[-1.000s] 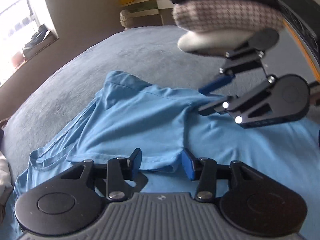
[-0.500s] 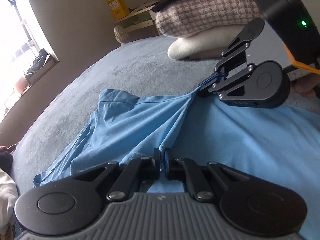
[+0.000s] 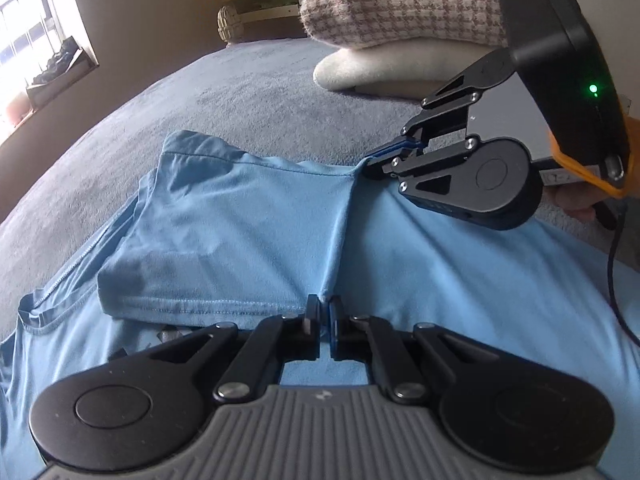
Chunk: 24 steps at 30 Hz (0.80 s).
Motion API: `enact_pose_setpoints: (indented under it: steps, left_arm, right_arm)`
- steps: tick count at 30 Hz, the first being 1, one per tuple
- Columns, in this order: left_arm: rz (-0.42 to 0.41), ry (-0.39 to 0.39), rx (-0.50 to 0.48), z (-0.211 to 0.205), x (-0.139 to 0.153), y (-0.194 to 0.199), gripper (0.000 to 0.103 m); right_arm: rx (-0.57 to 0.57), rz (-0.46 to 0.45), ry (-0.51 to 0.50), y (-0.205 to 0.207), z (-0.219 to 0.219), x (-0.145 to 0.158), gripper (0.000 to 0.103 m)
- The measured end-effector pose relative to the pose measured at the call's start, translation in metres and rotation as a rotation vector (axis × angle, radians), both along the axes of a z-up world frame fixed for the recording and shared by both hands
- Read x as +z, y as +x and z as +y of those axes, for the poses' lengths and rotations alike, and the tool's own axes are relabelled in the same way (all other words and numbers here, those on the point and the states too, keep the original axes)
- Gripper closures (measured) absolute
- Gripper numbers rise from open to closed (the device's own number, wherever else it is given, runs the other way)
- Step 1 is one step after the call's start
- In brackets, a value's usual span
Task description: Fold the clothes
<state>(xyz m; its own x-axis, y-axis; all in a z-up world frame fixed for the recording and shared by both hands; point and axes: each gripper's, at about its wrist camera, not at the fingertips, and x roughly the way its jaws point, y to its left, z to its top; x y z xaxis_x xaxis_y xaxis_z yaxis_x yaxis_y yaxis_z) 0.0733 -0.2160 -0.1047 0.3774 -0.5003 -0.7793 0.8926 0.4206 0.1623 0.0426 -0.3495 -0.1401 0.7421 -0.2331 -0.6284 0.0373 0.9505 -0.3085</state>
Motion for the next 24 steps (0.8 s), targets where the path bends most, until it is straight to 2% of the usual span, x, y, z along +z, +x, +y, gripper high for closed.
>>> enact_pose_setpoints:
  steps: [2, 4, 6, 9, 11, 13, 16, 17, 20, 22, 24]
  left_arm:
    - [0.024, -0.018, 0.012, 0.003, 0.001, 0.003, 0.095]
    - [0.068, -0.058, 0.019, 0.01, 0.006, 0.009, 0.084]
    - [0.113, -0.107, 0.017, 0.022, 0.014, 0.014, 0.076]
    - [0.154, -0.16, 0.059, 0.047, 0.025, 0.029, 0.07]
    - [0.159, -0.186, 0.157, 0.065, 0.027, 0.051, 0.07]
    - [0.187, -0.219, 0.315, 0.082, 0.026, 0.082, 0.071]
    - [0.303, -0.329, 0.586, 0.112, 0.022, 0.13, 0.073]
    - [0.337, -0.366, 0.638, 0.119, 0.021, 0.143, 0.073]
    - [0.388, -0.427, 0.68, 0.128, 0.021, 0.163, 0.073]
    - [0.424, -0.468, 0.656, 0.125, 0.021, 0.17, 0.073]
    - [0.459, -0.492, 0.638, 0.119, 0.018, 0.175, 0.073]
  right_arm:
    - [0.001, 0.003, 0.009, -0.001, -0.001, 0.001, 0.098]
    - [0.002, 0.005, 0.015, -0.005, -0.003, 0.004, 0.093]
    - [-0.008, 0.003, 0.006, -0.014, -0.006, 0.009, 0.071]
    - [-0.01, -0.022, 0.045, -0.031, -0.014, 0.021, 0.065]
    - [0.002, -0.065, 0.098, -0.042, -0.018, 0.033, 0.065]
    - [0.068, -0.11, 0.174, -0.049, -0.014, 0.047, 0.065]
    - [0.219, -0.098, 0.193, -0.044, 0.017, 0.055, 0.065]
    - [0.27, -0.09, 0.194, -0.041, 0.029, 0.058, 0.065]
    - [0.365, -0.047, 0.174, -0.03, 0.059, 0.05, 0.068]
    - [0.403, -0.011, 0.153, -0.023, 0.075, 0.042, 0.076]
    - [0.39, 0.036, 0.115, -0.016, 0.082, 0.03, 0.09]
